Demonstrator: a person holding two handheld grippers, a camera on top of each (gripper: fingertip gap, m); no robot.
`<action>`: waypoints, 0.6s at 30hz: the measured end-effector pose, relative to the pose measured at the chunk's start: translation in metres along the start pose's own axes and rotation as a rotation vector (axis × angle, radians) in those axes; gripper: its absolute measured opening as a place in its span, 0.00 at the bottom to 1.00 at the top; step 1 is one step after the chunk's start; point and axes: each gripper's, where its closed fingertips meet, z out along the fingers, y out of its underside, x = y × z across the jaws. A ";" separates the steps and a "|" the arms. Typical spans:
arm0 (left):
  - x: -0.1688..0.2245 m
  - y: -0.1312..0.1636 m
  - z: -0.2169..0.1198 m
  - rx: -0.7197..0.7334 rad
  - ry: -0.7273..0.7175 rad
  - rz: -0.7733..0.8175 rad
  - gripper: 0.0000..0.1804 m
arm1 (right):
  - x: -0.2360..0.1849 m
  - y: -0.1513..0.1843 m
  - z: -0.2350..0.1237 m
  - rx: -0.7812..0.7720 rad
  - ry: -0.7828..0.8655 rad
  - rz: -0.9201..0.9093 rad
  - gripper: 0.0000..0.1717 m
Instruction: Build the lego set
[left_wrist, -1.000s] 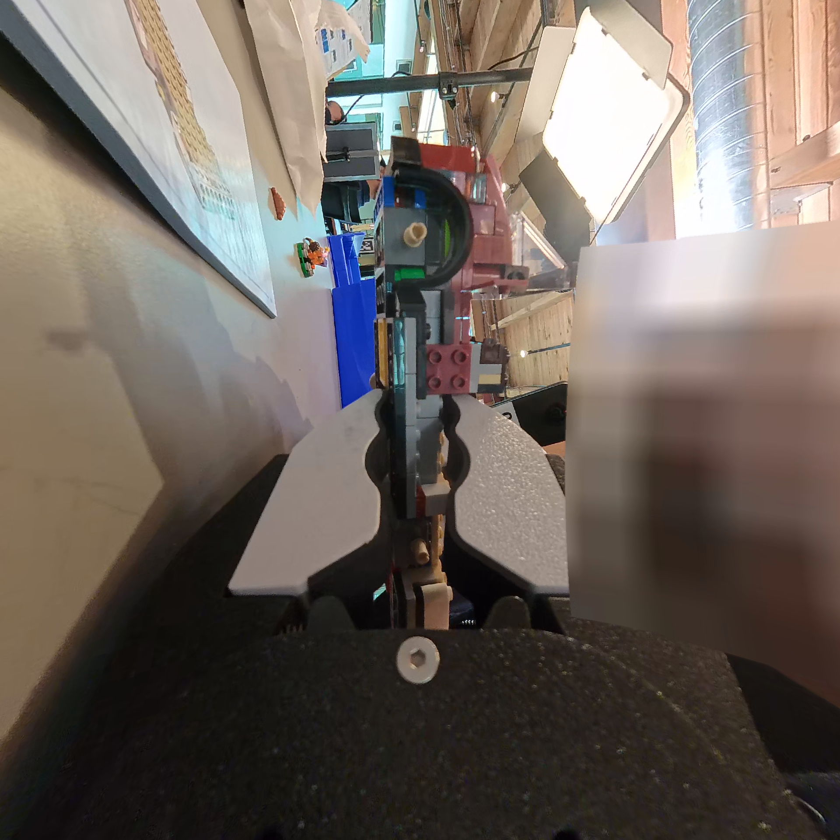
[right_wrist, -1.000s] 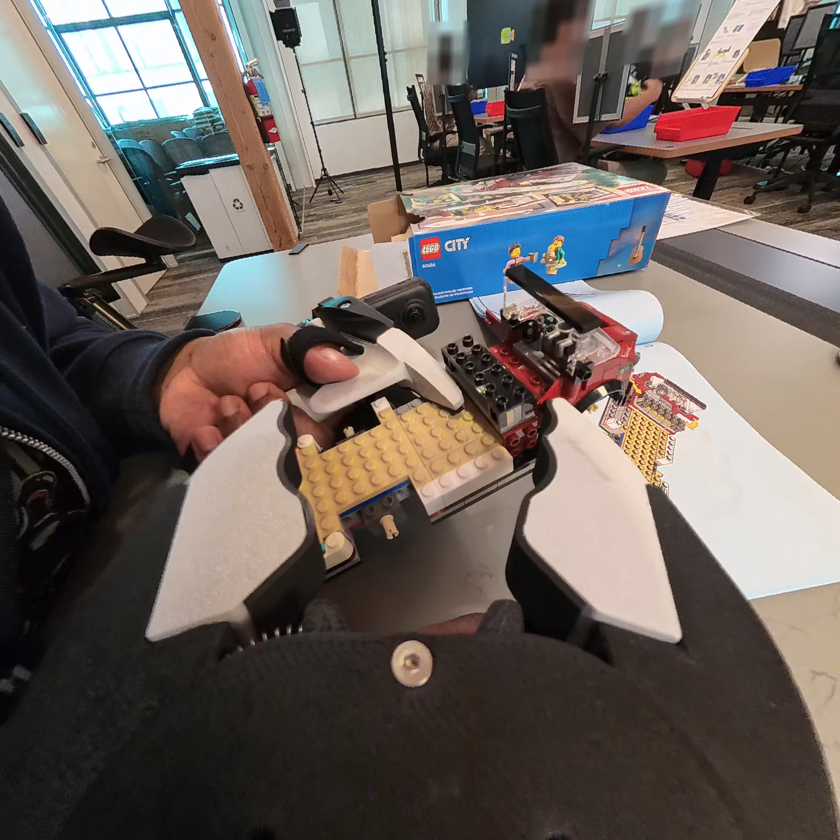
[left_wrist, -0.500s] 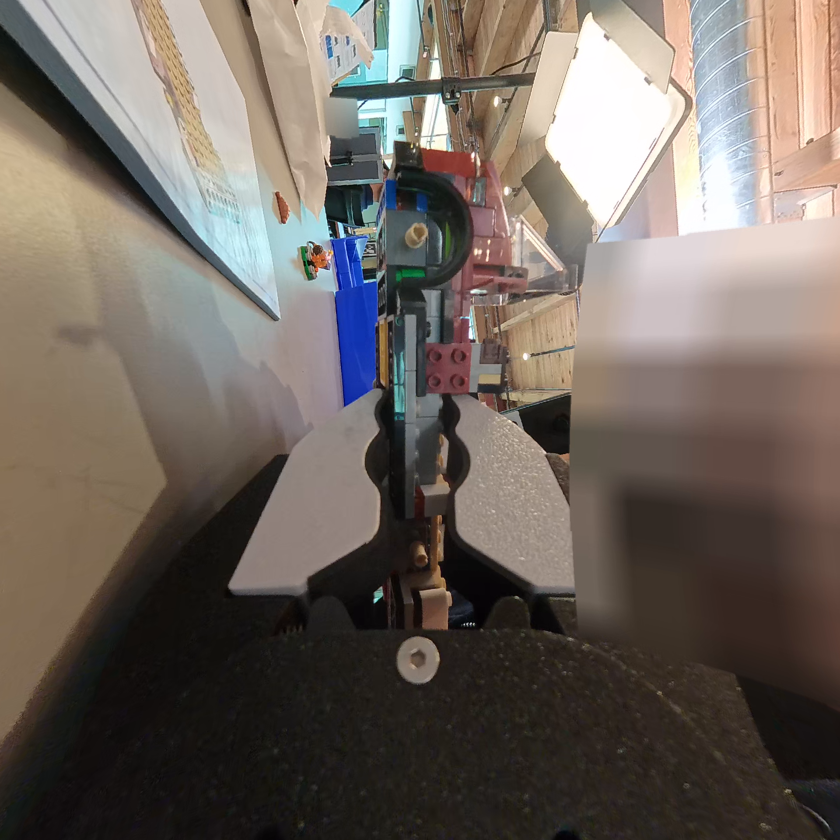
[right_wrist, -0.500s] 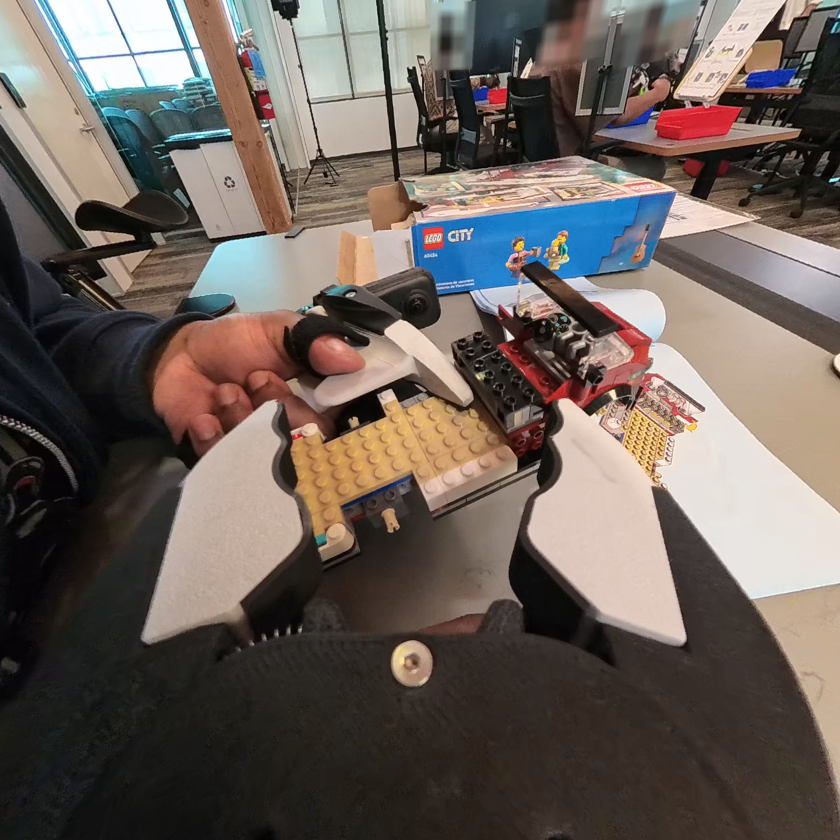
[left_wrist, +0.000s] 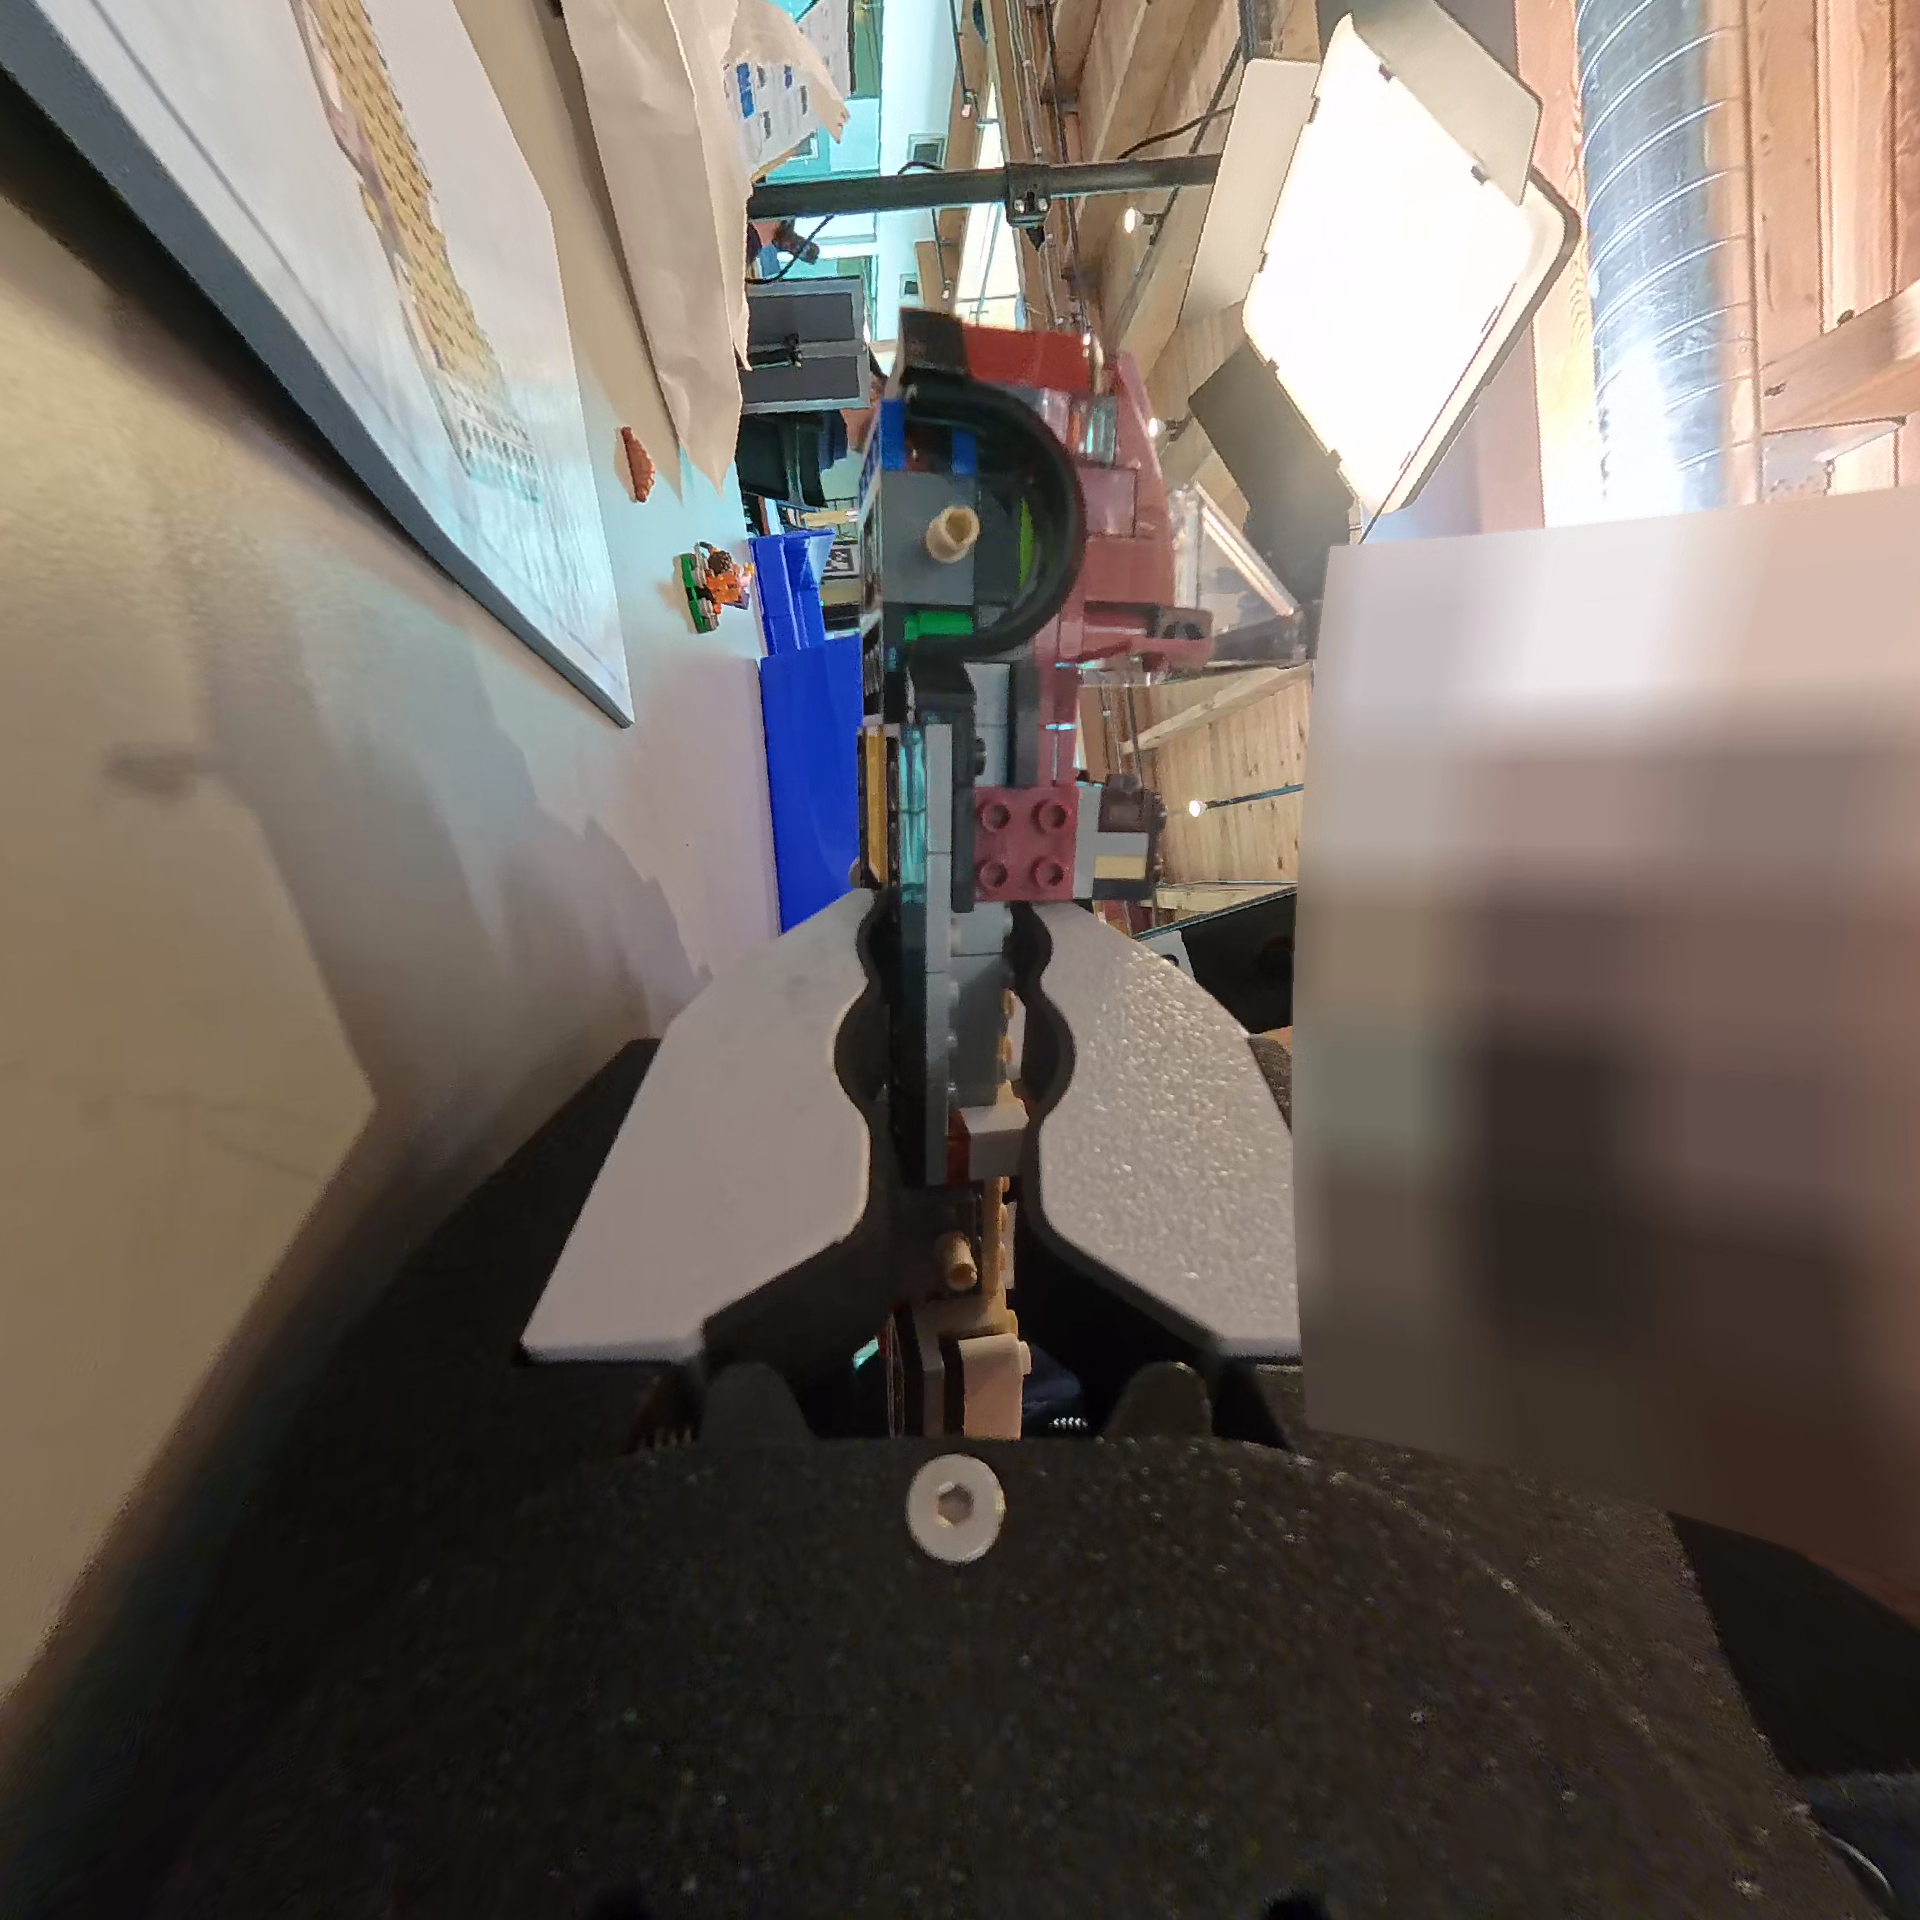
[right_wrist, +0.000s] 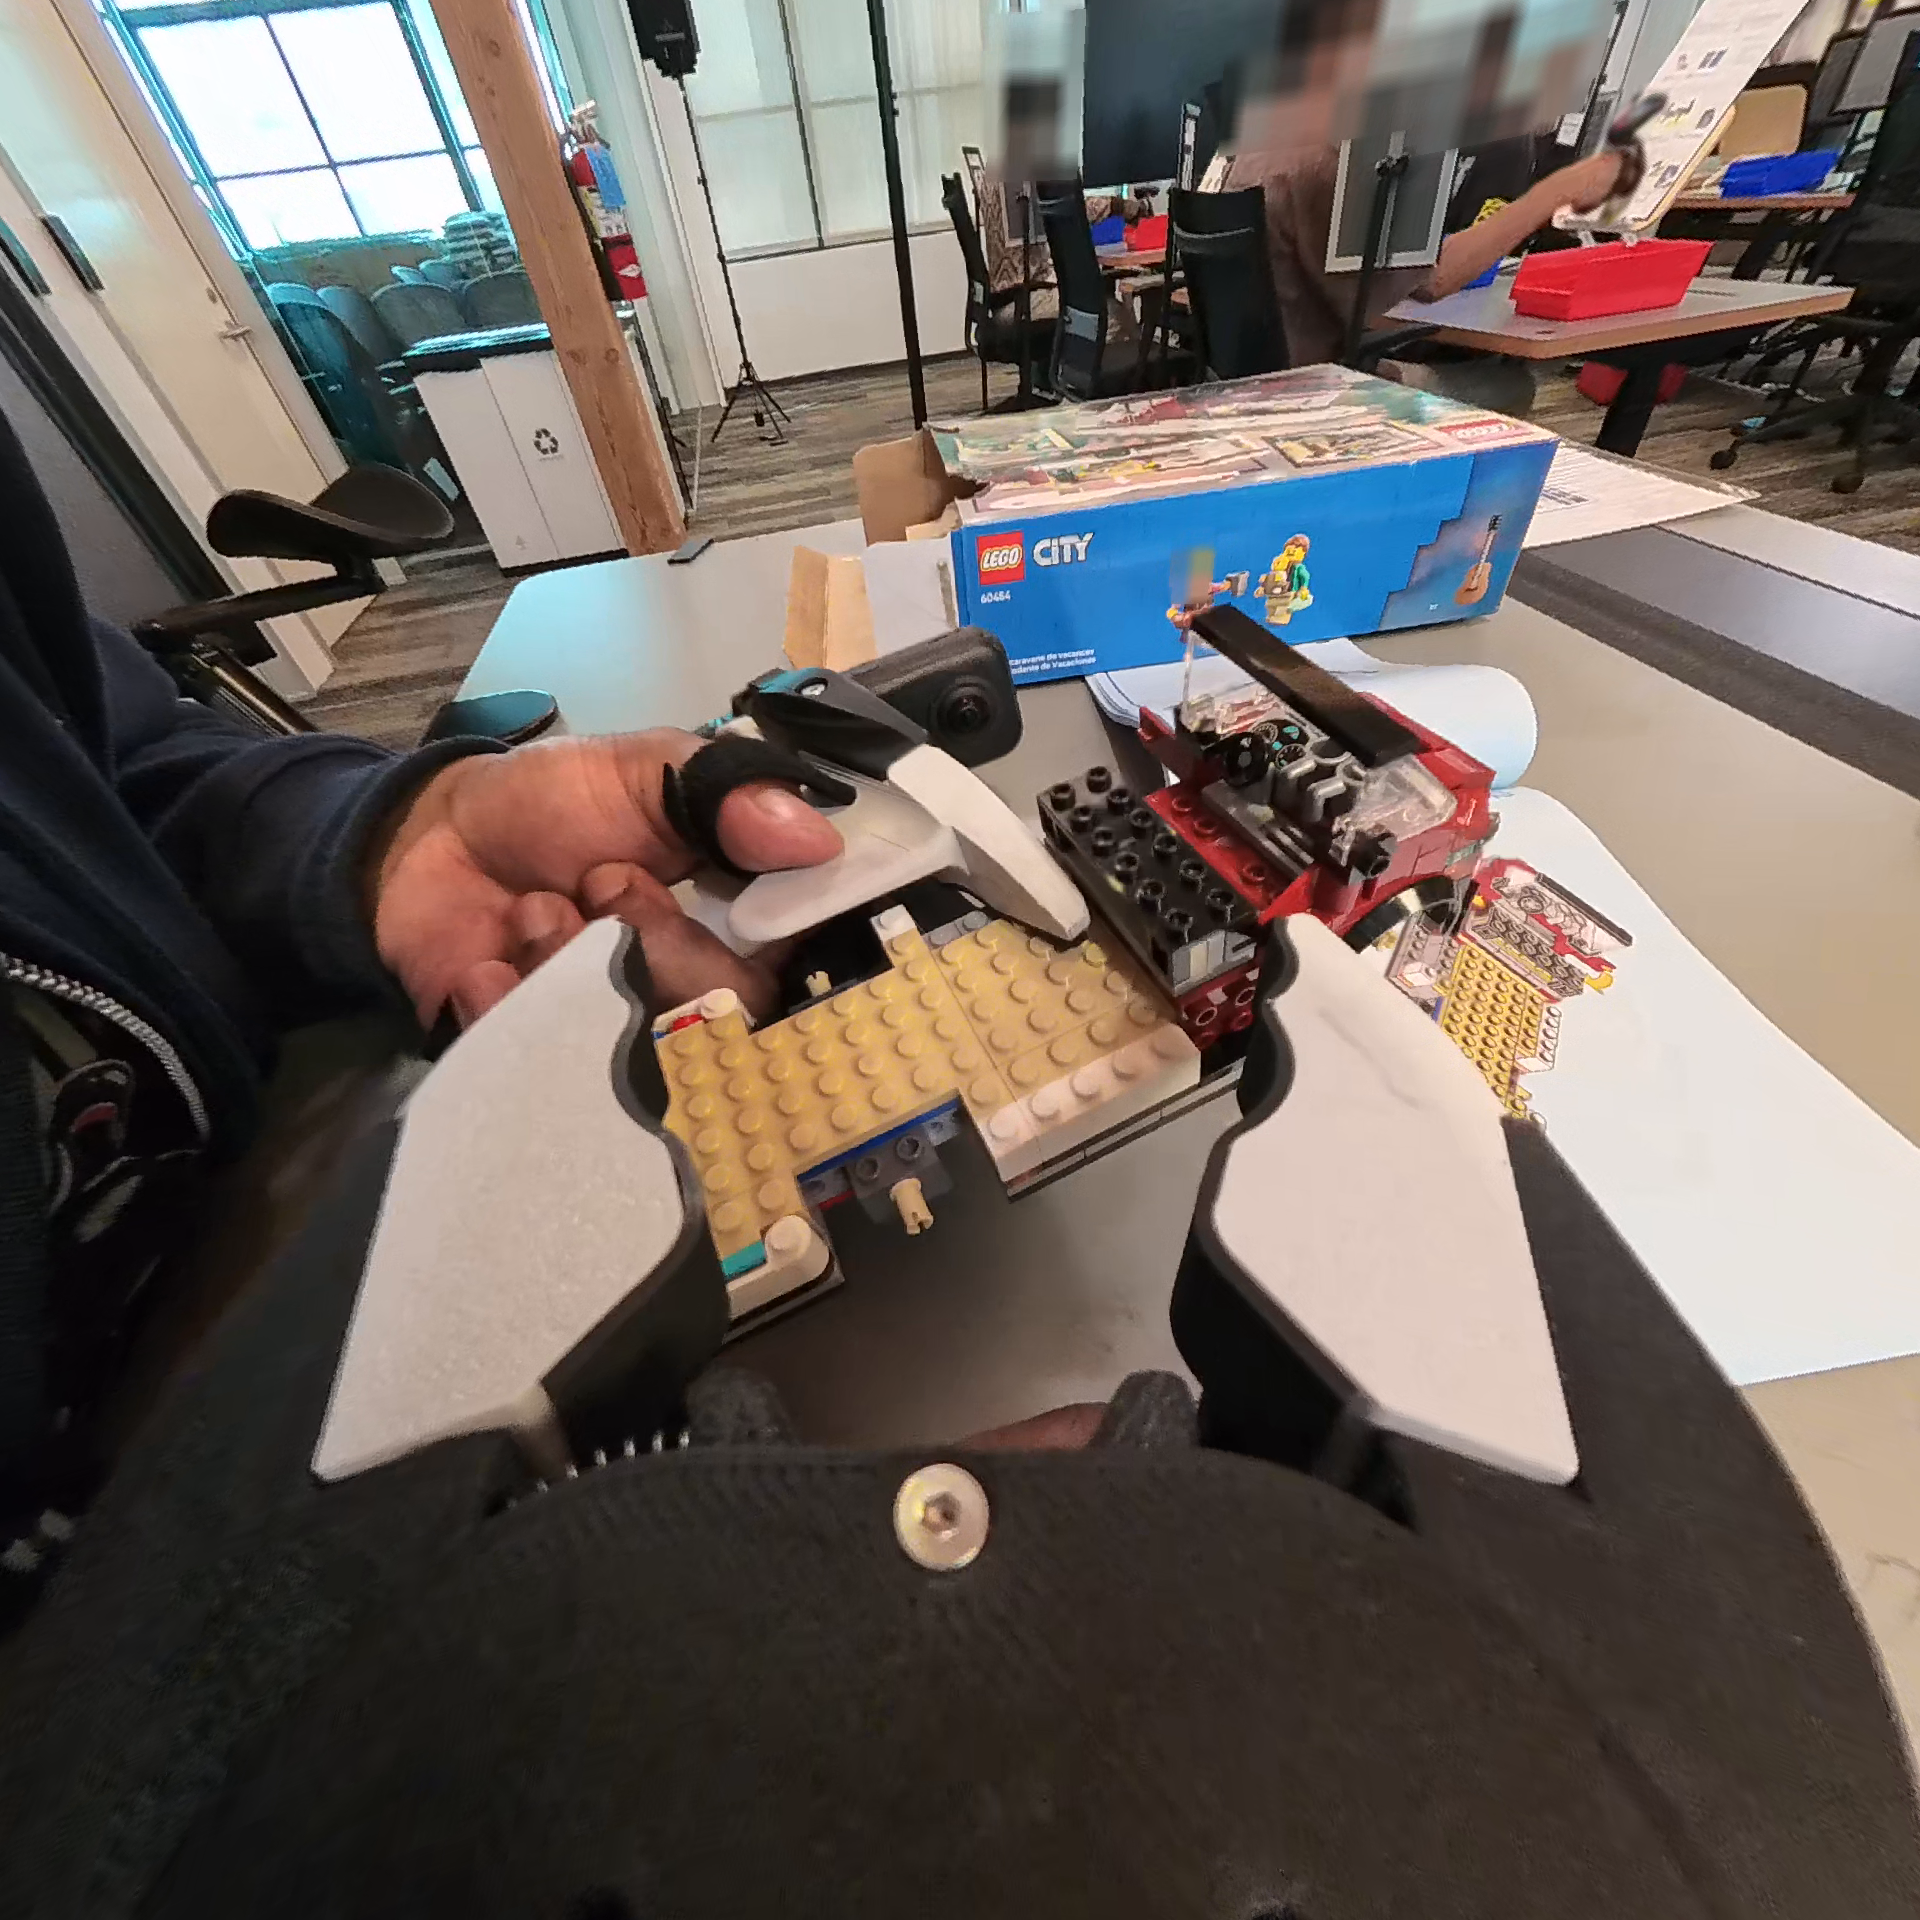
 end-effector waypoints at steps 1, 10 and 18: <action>0.001 0.000 0.000 0.000 0.009 -0.002 0.11 | 0.000 -0.001 -0.001 0.008 0.000 0.004 0.63; 0.004 -0.002 -0.001 0.006 0.045 -0.019 0.12 | 0.002 -0.004 -0.004 0.031 -0.009 0.025 0.57; 0.004 -0.001 -0.001 -0.005 0.038 -0.017 0.12 | 0.001 -0.001 -0.003 0.012 0.014 -0.026 0.58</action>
